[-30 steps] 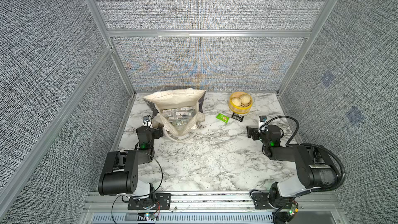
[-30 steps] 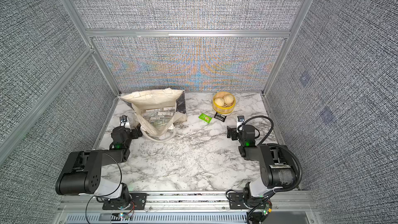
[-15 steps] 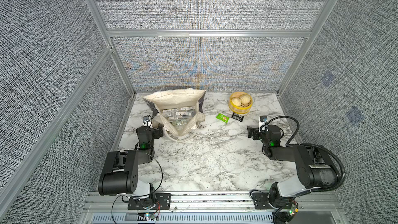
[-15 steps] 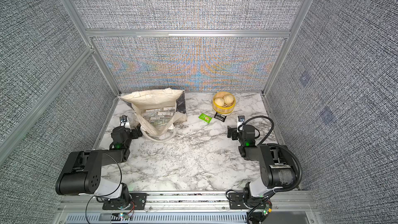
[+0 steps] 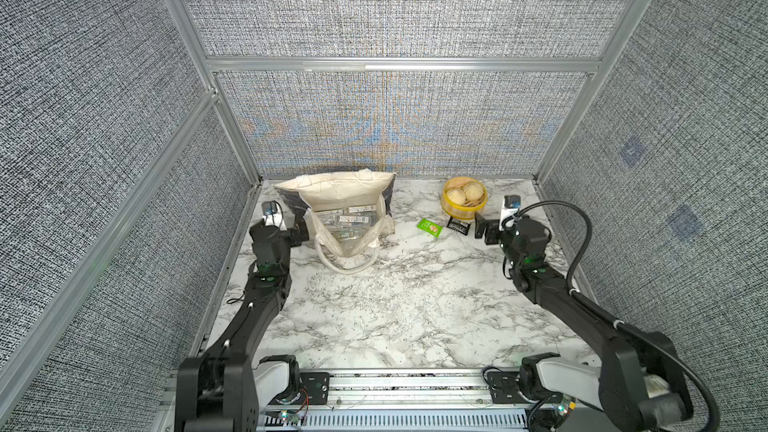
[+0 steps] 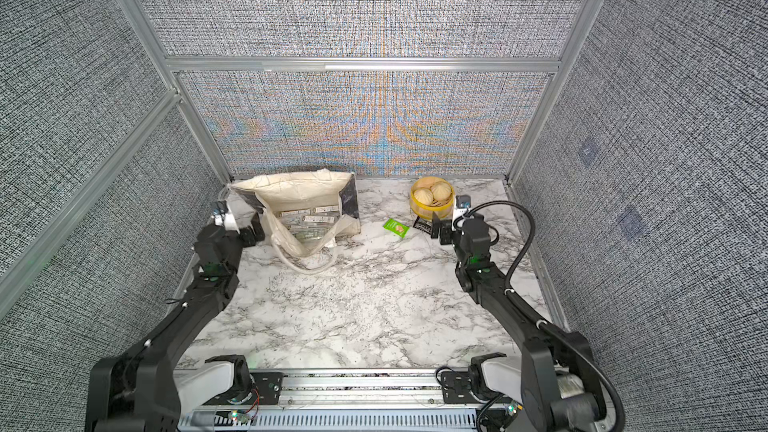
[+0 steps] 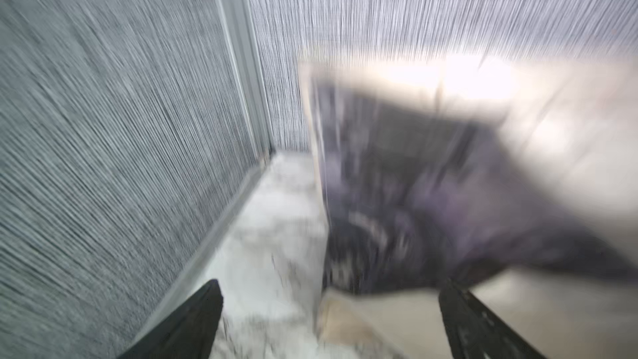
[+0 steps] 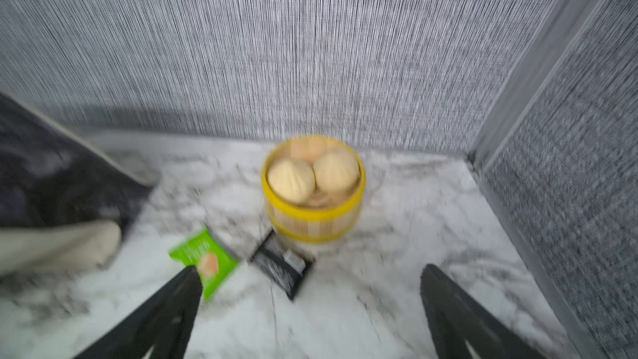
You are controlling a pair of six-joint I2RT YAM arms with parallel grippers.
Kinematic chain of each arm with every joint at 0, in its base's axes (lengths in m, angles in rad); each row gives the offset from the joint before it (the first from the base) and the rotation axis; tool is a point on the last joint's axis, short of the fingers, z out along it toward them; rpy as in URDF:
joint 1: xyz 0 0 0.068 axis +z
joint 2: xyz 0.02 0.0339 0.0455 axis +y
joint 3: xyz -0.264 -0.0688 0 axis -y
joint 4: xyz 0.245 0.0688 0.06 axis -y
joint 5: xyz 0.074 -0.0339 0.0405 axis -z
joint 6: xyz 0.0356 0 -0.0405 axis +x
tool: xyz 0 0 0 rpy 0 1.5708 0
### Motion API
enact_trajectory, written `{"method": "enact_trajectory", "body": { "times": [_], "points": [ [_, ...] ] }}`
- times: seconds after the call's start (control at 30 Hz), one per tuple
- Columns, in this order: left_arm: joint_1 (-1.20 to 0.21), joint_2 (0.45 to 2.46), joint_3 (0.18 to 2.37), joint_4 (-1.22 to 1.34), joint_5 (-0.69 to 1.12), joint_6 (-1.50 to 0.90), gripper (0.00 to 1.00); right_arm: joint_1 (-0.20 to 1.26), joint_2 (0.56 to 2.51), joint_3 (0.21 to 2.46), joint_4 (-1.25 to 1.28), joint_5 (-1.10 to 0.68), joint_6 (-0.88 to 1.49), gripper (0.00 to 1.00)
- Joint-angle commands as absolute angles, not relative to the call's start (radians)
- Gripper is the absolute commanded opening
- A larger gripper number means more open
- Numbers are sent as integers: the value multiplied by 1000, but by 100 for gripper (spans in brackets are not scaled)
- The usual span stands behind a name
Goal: Take out the compass set from the canvas bag
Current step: Adjust the canvas bag at the center of the board.
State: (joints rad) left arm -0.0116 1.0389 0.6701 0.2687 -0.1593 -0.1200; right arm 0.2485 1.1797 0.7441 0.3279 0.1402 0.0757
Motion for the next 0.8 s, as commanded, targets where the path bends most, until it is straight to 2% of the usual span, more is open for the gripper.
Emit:
{"method": "enact_trajectory", "body": {
  "times": [0.0, 0.17, 0.3, 0.47, 0.57, 0.63, 0.67, 0.77],
  "points": [
    [-15, 943, 761, -256, -154, -276, 99, 385, 1203, 876, -41, 109, 210, 99],
    [-15, 812, 785, -393, -17, -405, 95, 637, 1403, 1188, -221, 92, 325, 99],
    [-15, 934, 912, -456, 152, -510, 94, 764, 1632, 1480, -306, 145, 380, 99],
    [-15, 1056, 1111, -594, 195, -522, 95, 799, 1875, 1749, -393, 219, 385, 99],
    [-14, 1122, 1165, -637, 197, -522, 99, 793, 1994, 1844, -406, 306, 319, 86],
    [-14, 1181, 1191, -666, 236, -538, 99, 778, 2058, 1930, -480, 320, 318, 64],
    [-14, 1212, 1198, -670, 270, -554, 98, 772, 2075, 1968, -520, 304, 331, 49],
    [-15, 1269, 1178, -647, 345, -601, 97, 774, 2068, 1970, -512, 285, 326, 37]
  ]
}}
